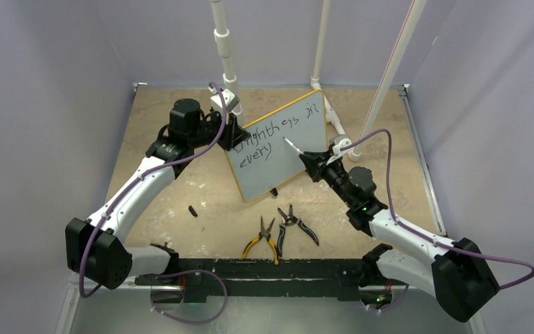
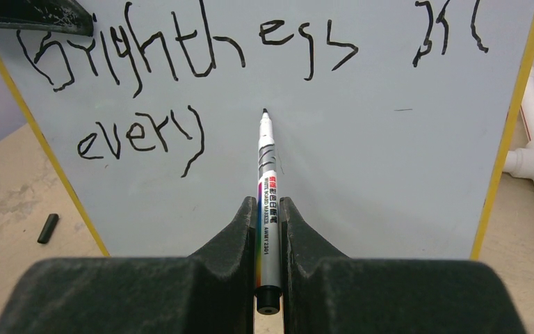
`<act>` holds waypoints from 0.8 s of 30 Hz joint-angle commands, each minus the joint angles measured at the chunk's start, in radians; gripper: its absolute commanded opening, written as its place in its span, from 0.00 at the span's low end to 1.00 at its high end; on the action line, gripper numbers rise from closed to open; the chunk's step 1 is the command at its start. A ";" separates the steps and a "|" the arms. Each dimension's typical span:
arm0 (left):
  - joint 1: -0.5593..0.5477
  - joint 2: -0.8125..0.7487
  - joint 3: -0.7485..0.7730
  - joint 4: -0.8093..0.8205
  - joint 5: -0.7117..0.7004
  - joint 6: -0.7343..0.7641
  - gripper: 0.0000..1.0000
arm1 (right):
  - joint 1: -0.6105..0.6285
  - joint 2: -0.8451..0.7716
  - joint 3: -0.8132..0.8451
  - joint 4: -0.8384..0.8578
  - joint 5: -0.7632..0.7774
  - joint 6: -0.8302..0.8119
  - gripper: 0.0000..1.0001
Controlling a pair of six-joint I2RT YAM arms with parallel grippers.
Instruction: Write a sentence on the whiteboard
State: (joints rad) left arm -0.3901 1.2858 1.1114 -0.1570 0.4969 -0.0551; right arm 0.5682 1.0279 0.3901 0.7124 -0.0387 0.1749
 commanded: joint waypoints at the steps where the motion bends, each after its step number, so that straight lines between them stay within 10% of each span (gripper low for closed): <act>1: -0.001 0.000 0.012 0.050 -0.026 0.032 0.02 | -0.003 0.011 0.046 0.036 0.024 -0.007 0.00; 24: -0.001 -0.012 0.007 0.053 -0.044 0.036 0.00 | 0.007 0.020 0.016 -0.051 -0.062 0.012 0.00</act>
State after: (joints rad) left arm -0.3931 1.2858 1.1110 -0.1555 0.5037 -0.0551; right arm 0.5686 1.0470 0.3973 0.7006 -0.0788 0.1791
